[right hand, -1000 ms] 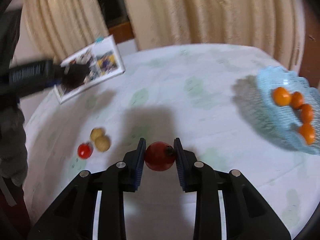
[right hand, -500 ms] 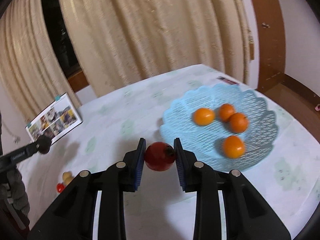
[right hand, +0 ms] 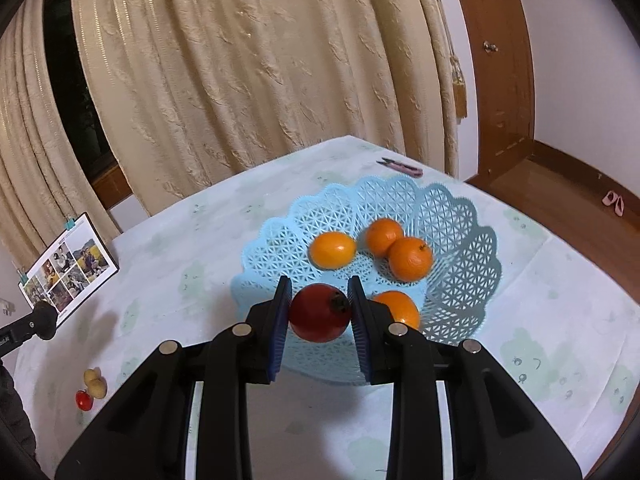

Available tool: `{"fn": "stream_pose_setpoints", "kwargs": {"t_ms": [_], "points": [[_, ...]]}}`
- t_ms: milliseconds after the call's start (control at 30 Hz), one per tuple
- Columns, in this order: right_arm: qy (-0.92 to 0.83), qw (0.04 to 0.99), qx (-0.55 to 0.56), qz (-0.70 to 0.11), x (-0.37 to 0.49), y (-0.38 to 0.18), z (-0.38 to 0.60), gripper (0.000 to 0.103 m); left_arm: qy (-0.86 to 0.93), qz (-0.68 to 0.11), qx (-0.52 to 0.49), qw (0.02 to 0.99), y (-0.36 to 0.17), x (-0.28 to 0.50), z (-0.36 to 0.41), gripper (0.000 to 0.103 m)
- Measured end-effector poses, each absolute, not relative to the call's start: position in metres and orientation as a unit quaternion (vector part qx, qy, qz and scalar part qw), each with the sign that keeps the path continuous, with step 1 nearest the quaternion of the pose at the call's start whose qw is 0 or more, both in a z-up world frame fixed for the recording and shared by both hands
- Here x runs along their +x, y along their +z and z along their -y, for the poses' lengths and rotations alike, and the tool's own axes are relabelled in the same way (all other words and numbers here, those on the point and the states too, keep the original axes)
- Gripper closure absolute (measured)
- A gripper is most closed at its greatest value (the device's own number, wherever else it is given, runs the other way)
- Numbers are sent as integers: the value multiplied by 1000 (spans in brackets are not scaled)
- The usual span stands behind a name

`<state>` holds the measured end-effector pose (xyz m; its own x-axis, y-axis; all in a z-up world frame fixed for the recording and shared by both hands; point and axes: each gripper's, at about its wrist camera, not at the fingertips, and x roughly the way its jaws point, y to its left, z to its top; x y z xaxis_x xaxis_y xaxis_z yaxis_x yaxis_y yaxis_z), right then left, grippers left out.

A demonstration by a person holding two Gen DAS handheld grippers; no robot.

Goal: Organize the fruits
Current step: 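Drop the red fruit into the blue basket while the left tool carries its fruit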

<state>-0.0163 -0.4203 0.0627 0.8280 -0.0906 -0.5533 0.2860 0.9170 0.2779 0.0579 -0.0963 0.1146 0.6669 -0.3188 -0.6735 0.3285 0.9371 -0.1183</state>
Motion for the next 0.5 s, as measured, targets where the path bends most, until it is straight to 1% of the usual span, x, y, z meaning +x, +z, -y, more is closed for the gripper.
{"fn": "stream_pose_setpoints", "kwargs": {"t_ms": [67, 133, 333, 500], "points": [[-99, 938, 188, -273, -17, 59, 426, 67, -179, -368, 12, 912, 115, 57, 103, 62], [-103, 938, 197, -266, -21, 57, 432, 57, -182, -368, 17, 912, 115, 57, 110, 62], [-123, 938, 216, -241, -32, 55, 452, 56, -195, -368, 33, 909, 118, 55, 138, 62], [-177, 938, 209, -212, -45, 50, 463, 56, -223, -369, 51, 901, 118, 54, 174, 62]]}}
